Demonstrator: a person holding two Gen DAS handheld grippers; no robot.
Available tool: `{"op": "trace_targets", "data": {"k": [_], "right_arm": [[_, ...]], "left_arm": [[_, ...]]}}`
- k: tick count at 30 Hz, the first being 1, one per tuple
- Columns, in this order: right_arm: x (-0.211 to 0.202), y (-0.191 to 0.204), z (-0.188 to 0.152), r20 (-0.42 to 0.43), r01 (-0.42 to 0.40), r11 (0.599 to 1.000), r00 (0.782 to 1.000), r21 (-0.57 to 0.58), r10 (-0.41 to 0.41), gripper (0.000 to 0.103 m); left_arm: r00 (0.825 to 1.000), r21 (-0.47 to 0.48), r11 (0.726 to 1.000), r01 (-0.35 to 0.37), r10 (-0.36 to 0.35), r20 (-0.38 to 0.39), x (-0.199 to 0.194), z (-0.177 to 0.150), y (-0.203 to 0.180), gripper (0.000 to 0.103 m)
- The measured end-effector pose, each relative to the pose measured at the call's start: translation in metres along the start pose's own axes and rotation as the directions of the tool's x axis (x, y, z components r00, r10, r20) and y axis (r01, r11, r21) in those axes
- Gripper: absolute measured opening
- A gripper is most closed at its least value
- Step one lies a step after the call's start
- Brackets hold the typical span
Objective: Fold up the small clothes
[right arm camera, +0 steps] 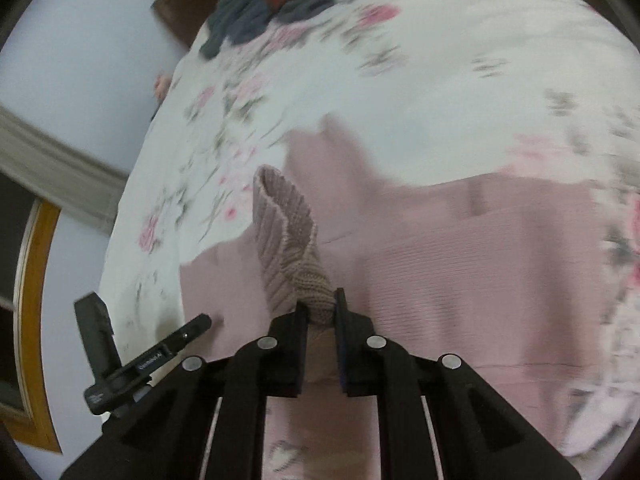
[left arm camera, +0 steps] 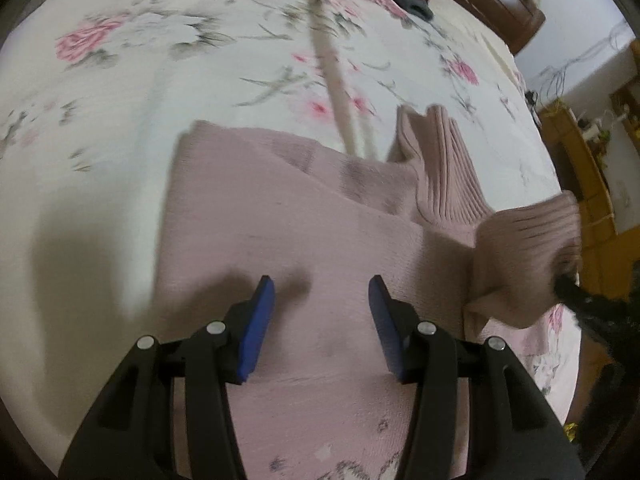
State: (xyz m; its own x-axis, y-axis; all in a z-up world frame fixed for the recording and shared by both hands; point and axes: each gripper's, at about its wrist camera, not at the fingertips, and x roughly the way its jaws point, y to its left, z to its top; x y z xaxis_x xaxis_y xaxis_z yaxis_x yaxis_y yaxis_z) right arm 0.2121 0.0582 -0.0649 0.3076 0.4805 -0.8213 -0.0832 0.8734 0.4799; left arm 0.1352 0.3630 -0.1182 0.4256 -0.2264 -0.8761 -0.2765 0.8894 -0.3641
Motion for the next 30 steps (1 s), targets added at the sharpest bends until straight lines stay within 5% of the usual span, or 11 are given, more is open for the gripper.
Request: {"op": "trace_targets", "data": {"k": [8,16,20,24,30], "right_arm": [[-0.029,-0.087,-0.003,0.000,0.103,0.987,0.995,0.127,-0.103,0.012],[-0.006,-0.145,-0.024,-0.132,0.150,0.970,0.983,0.190,-0.126,0.012],[-0.014,-0.140,-0.021,-0.128,0.174,0.971,0.980,0.162,-0.154,0.018],[-0.042,-0.116,-0.011,-0.005,0.266,0.962,0.964,0.068,-0.266,0.033],[-0.019,-0.082,-0.003,-0.010,0.180,0.983,0.984,-0.047,-0.180,0.035]], "left_arm": [[0.998,0.030,0.998,-0.051,0.052,-0.037,0.021,-0.001,-0.004,0.049],[0.994,0.072,0.993,-0.093,0.096,-0.049,0.031,-0.004,-0.009,0.050],[0.991,0.084,0.990,-0.115,0.119,-0.056,0.029,-0.002,-0.015,0.052],[0.994,0.151,0.982,-0.110,0.113,-0.012,0.014,-0.002,-0.039,0.052],[0.995,0.216,0.972,-0.089,0.098,-0.031,0.025,-0.005,-0.062,0.057]]}}
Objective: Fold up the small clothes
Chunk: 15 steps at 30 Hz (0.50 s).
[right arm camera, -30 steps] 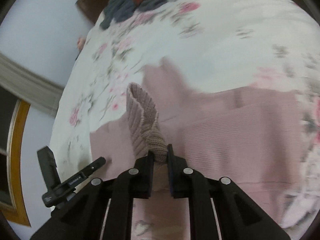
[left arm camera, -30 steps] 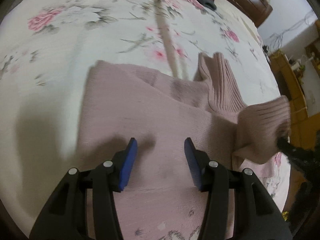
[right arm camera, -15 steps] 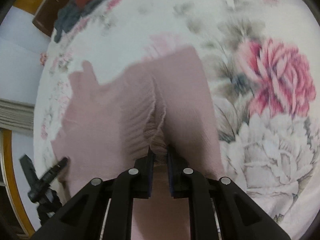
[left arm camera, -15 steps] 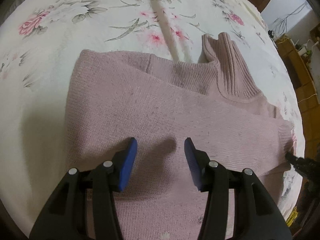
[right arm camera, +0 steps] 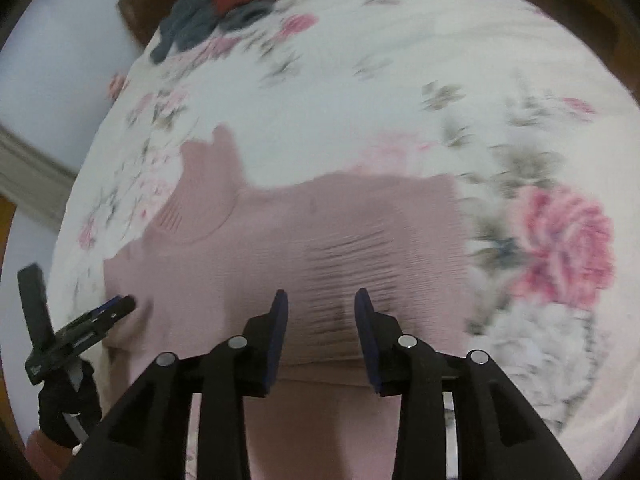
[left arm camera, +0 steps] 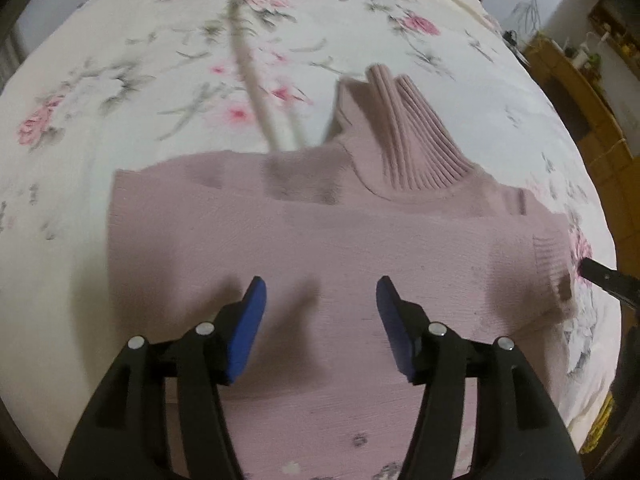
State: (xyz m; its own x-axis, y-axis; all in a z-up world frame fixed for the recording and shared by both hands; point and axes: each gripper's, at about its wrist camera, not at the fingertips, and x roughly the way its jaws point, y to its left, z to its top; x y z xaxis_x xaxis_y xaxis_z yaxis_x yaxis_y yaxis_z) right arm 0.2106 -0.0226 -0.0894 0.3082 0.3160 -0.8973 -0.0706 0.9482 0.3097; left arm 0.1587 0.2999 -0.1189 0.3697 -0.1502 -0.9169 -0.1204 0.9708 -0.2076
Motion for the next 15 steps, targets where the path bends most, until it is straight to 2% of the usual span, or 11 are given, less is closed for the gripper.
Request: {"op": "trace_targets", "data": {"k": [4,6,13,15], "right_arm": [[0.030,-0.004,-0.003,-0.053,0.037,0.999,0.998,-0.007,-0.037,0.034],[0.039,-0.016,-0.008,-0.067,0.030,0.999,0.997,0.015,-0.029,0.032],[0.037,-0.016,-0.010,-0.092,0.033,0.999,0.995,-0.013,-0.034,0.035],[0.028,-0.010,-0.001,-0.079,-0.005,1.000,0.997,-0.007,0.005,0.038]], "left_arm": [[0.999,-0.032,0.999,-0.014,0.013,-0.042,0.019,-0.002,0.013,0.057],[0.999,-0.050,0.999,0.005,-0.008,-0.049,0.025,-0.005,0.021,0.056],[0.998,-0.052,0.999,0.013,-0.016,-0.059,0.023,-0.002,0.021,0.057],[0.999,-0.051,0.998,0.029,-0.031,-0.039,0.015,0.007,0.019,0.057]]}}
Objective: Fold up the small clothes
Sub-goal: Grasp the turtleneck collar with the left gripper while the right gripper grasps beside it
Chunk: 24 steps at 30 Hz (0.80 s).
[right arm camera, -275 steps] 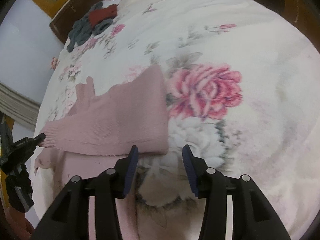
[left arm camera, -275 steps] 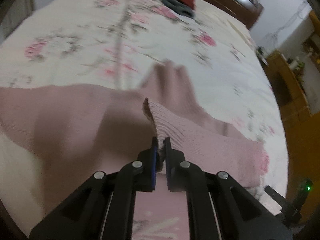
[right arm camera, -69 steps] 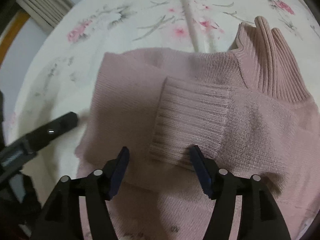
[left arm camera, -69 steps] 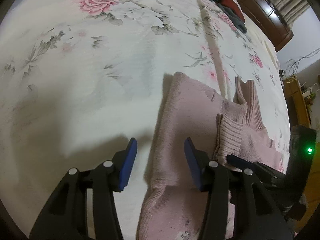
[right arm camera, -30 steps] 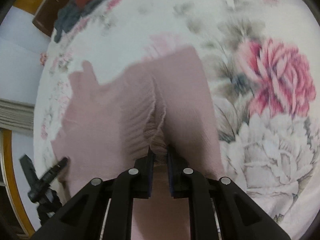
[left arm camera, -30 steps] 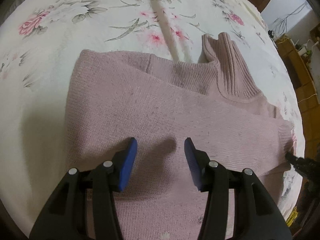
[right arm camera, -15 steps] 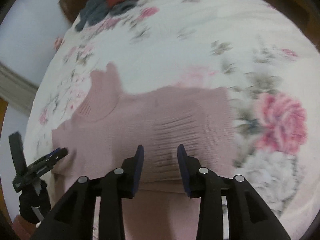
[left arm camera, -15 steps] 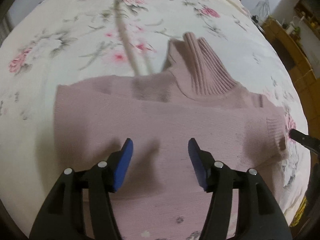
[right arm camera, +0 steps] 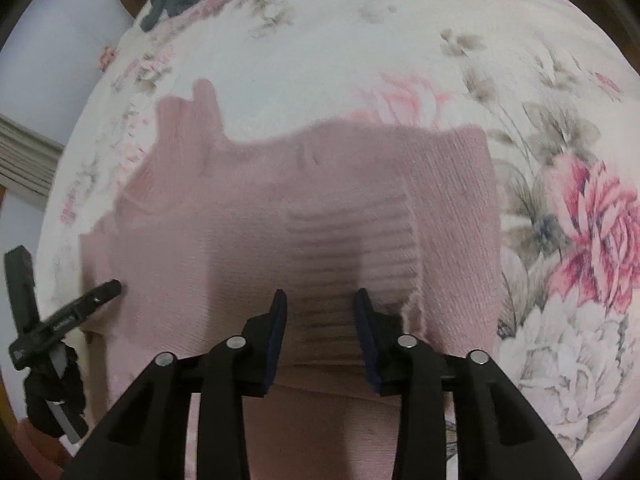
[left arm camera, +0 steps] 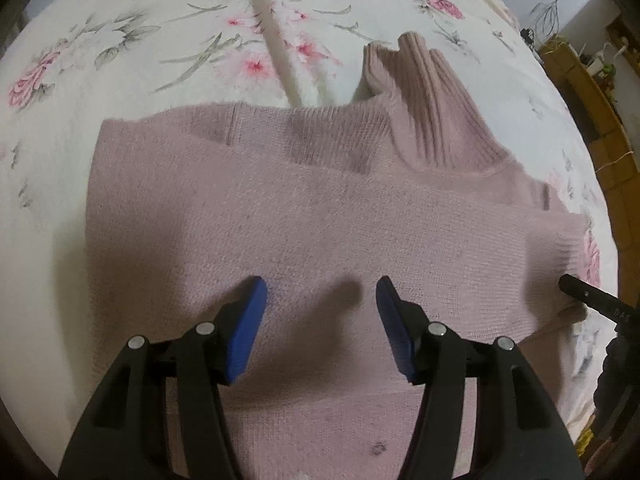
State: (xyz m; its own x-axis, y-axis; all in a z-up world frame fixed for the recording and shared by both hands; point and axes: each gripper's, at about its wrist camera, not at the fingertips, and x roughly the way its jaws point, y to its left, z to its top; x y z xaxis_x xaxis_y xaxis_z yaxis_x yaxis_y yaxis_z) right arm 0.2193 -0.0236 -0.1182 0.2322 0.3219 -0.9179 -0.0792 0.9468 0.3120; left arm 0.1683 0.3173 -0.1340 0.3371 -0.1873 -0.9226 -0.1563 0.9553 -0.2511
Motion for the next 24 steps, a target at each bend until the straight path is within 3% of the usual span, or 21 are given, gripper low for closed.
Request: {"op": "trace_targets", "data": {"k": [5,8,11,15,20,21,22,23,24], "right_arm": [[0.001,0.027,0.042,0.023,-0.097,0.994,0.995,-0.058,0.099,0.048],[0.025,0.055,0.080,0.011,-0.177,0.978,0.984,-0.114,0.179,0.052],[0.060,0.075,0.112,-0.033,-0.194,0.971,0.981,-0.137,0.191,0.055],[0.105,0.087,0.149,-0.105,-0.179,0.973,0.981,-0.145,0.165,0.055],[0.125,0.092,0.167,-0.146,-0.236,0.964,0.965,-0.122,0.218,0.058],[0.127,0.093,0.168,-0.149,-0.236,0.964,0.965,-0.123,0.217,0.057],[0.130,0.094,0.169,-0.153,-0.229,0.964,0.966,-0.131,0.209,0.047],[0.131,0.095,0.170,-0.155,-0.224,0.964,0.967,-0.143,0.202,0.037],[0.133,0.097,0.171,-0.164,-0.219,0.963,0.967,-0.157,0.193,0.018]], "left_arm": [[0.999,0.028,0.999,0.021,-0.022,0.049,-0.006,0.050,-0.010,0.064],[0.997,0.043,0.998,0.034,-0.037,0.063,0.006,0.084,-0.019,0.064],[0.998,0.075,0.996,0.049,-0.051,0.022,0.033,0.118,-0.030,0.064],[0.996,0.109,0.991,0.080,-0.076,-0.045,0.064,0.138,-0.042,0.063],[0.992,0.110,0.988,0.110,-0.101,-0.081,0.084,0.140,-0.051,0.062],[0.992,0.103,0.988,0.112,-0.104,-0.078,0.084,0.139,-0.050,0.057],[0.991,0.096,0.989,0.113,-0.106,-0.078,0.085,0.140,-0.051,0.051],[0.991,0.086,0.990,0.112,-0.105,-0.081,0.086,0.141,-0.050,0.036],[0.990,0.079,0.990,0.119,-0.112,-0.083,0.086,0.141,-0.049,0.027]]}}
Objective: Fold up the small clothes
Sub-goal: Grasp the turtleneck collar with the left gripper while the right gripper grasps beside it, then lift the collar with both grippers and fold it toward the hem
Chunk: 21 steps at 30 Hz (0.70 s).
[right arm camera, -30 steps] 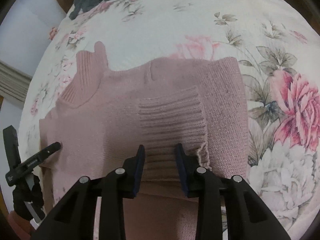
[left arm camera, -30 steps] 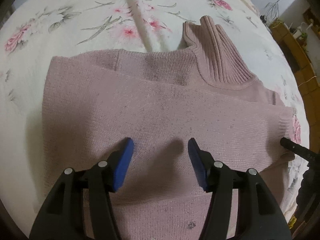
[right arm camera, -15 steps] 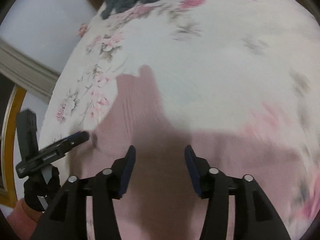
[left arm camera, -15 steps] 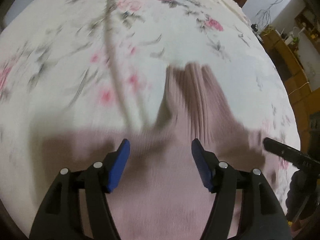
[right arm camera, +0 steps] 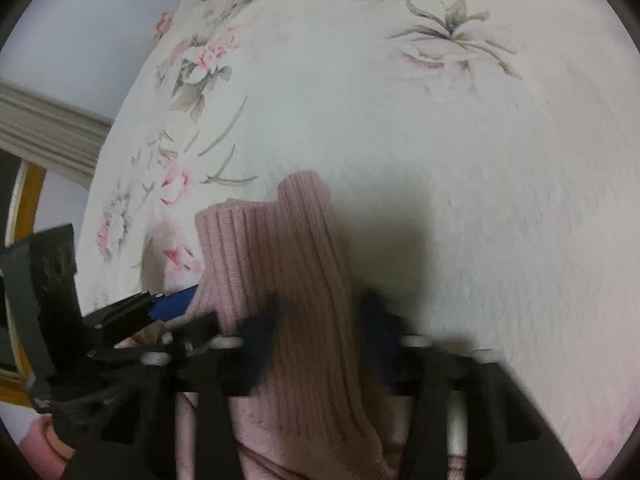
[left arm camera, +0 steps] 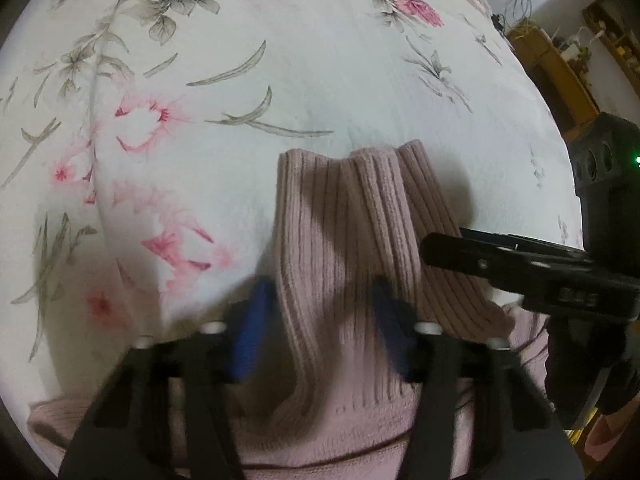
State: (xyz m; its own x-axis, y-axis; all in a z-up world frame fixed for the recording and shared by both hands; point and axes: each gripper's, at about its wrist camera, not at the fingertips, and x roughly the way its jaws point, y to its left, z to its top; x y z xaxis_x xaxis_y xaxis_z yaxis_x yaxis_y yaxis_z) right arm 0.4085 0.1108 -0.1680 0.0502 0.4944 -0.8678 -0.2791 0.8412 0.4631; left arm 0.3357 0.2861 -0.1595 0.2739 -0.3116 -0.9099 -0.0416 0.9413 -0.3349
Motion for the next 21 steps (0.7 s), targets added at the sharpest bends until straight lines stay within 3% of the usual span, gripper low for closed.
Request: {"op": "trace_targets", "data": {"k": [1,2,3,10,14,21], "right_arm": [[0.000,-0.001,0.000,-0.009,-0.018,1.000,1.000,0.004,0.018,0.012],[-0.002,-0.002,0.000,-0.006,-0.033,0.999,0.999,0.011,0.033,0.012],[-0.007,-0.002,-0.001,0.008,-0.050,0.999,0.999,0.011,0.050,0.012],[-0.050,0.006,-0.018,0.098,-0.107,0.993,0.989,-0.043,0.111,0.011],[-0.072,0.011,-0.033,0.137,-0.133,0.988,0.980,-0.076,0.143,0.011],[-0.093,0.027,-0.078,0.153,-0.140,0.977,0.974,-0.161,0.165,0.011]], "left_arm": [[1.000,-0.006,1.000,0.012,-0.012,-0.001,-0.001,0.001,0.001,0.023],[1.000,-0.011,1.000,0.016,-0.016,0.001,-0.002,0.001,0.001,0.012],[1.000,-0.016,1.000,0.022,-0.022,0.008,-0.005,0.002,0.001,0.009],[0.990,-0.006,0.995,0.103,-0.102,0.098,-0.040,-0.008,-0.001,0.007],[0.975,0.023,0.988,0.150,-0.152,0.163,-0.067,-0.028,-0.001,0.007],[0.961,0.103,0.975,0.195,-0.211,0.181,-0.093,-0.072,-0.001,0.008]]}}
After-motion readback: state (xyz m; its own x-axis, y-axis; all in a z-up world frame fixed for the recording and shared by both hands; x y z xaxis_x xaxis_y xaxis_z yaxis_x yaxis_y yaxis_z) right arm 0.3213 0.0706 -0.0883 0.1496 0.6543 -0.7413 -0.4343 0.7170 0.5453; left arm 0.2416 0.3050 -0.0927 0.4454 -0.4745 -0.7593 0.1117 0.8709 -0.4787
